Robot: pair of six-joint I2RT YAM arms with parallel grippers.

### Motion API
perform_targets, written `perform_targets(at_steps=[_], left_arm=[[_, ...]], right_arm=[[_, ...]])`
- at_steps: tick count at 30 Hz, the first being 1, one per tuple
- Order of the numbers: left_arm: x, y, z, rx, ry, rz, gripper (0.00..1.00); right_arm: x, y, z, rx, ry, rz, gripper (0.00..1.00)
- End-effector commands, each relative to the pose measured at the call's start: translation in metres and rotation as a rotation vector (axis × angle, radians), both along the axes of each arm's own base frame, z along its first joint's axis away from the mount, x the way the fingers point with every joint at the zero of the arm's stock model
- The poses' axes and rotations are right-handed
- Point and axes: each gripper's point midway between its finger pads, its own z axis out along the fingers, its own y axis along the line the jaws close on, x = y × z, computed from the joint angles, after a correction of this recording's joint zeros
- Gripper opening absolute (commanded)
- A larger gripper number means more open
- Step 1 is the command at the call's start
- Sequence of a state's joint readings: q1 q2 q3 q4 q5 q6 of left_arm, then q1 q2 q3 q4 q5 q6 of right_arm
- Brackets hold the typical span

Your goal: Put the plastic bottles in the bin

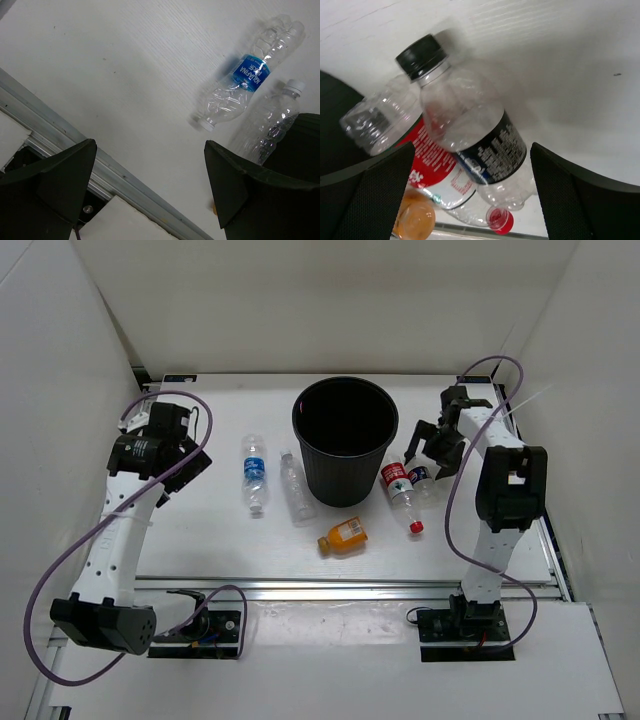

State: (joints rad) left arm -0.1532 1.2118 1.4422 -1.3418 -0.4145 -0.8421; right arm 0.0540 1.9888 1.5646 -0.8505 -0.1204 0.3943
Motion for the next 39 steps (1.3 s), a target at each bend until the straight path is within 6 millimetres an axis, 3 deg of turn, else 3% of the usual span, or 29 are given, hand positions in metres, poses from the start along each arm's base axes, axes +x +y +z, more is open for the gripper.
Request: perform_targets(at_steps=[1,2,8,11,14,18,19,20,22,23,24,25,26,27,28,32,33,35,36,37,38,39], left_arm=[[-0.019,0.004,-0.013,-0.008,0.089,-0.004,1.0],[-0.019,0.006,-0.013,-0.009,0.089,0.009,1.0],[-0.023,0.012,-0.016,-0.013,0.112,0.026,1.0],[-0.021,0.012,-0.015,-0.013,0.112,0.026,1.0],[-0.018,0.012,-0.019,-0.015,0.128,0.034,1.0],[-0.018,0.011,-0.029,-0.015,0.164,0.042,1.0],[-0.018,0.011,-0.029,-0.015,0.164,0.042,1.0],[-0.017,0.009,-0.032,-0.013,0.176,0.033,1.0],[-0.016,0.008,-0.033,-0.005,0.181,0.035,1.0],[-0.016,0.006,-0.038,-0.013,0.2,0.031,1.0],[-0.016,0.005,-0.039,-0.021,0.201,0.027,1.0],[-0.015,0.003,-0.041,-0.03,0.213,0.023,1.0],[-0.014,-0.002,-0.044,-0.036,0.225,0.009,1.0],[-0.014,-0.002,-0.044,-0.036,0.225,0.009,1.0],[-0.014,-0.002,-0.045,-0.023,0.233,0.003,1.0],[-0.012,-0.006,-0.049,-0.01,0.25,-0.015,1.0],[-0.011,-0.006,-0.052,-0.013,0.249,-0.007,1.0],[-0.01,-0.007,-0.056,-0.01,0.27,-0.006,1.0],[-0.01,-0.007,-0.056,-0.01,0.27,-0.006,1.0],[-0.01,-0.007,-0.056,-0.01,0.27,-0.006,1.0],[-0.01,-0.007,-0.056,-0.01,0.27,-0.006,1.0],[-0.014,-0.006,-0.055,-0.012,0.261,-0.006,1.0]], right_arm=[[0.011,-0.005,-0.004,-0.019,-0.01,-0.042,1.0],[0.008,-0.009,-0.011,-0.021,0.012,-0.053,1.0],[-0.004,-0.032,-0.033,-0.044,0.086,-0.124,0.72],[-0.009,-0.047,-0.029,-0.068,0.081,-0.157,0.55],[-0.005,-0.064,-0.002,-0.104,0.015,-0.238,0.41],[0.019,-0.065,0.097,-0.08,-0.25,-0.286,0.34],[0.029,-0.064,0.13,-0.065,-0.332,-0.285,0.33],[0.031,-0.055,0.162,-0.038,-0.414,-0.28,0.31],[0.036,-0.031,0.21,0.017,-0.528,-0.247,0.3],[0.037,-0.02,0.254,0.057,-0.633,-0.232,0.3],[0.04,-0.008,0.271,0.082,-0.679,-0.202,0.3],[0.037,0.02,0.295,0.134,-0.745,-0.134,0.3],[0.036,0.034,0.324,0.16,-0.818,-0.102,0.3],[0.036,0.05,0.333,0.18,-0.844,-0.068,0.33],[0.03,0.081,0.342,0.208,-0.868,0.012,0.35],[0.037,0.139,0.325,0.21,-0.827,0.134,0.47],[0.038,0.147,0.319,0.224,-0.801,0.141,0.64],[0.031,0.15,0.313,0.229,-0.761,0.136,0.9],[0.03,0.142,0.312,0.197,-0.76,0.101,1.0],[0.029,0.133,0.312,0.18,-0.761,0.065,1.0],[0.02,0.118,0.329,0.174,-0.811,0.035,1.0],[0.029,0.094,0.312,0.155,-0.795,-0.032,1.0]])
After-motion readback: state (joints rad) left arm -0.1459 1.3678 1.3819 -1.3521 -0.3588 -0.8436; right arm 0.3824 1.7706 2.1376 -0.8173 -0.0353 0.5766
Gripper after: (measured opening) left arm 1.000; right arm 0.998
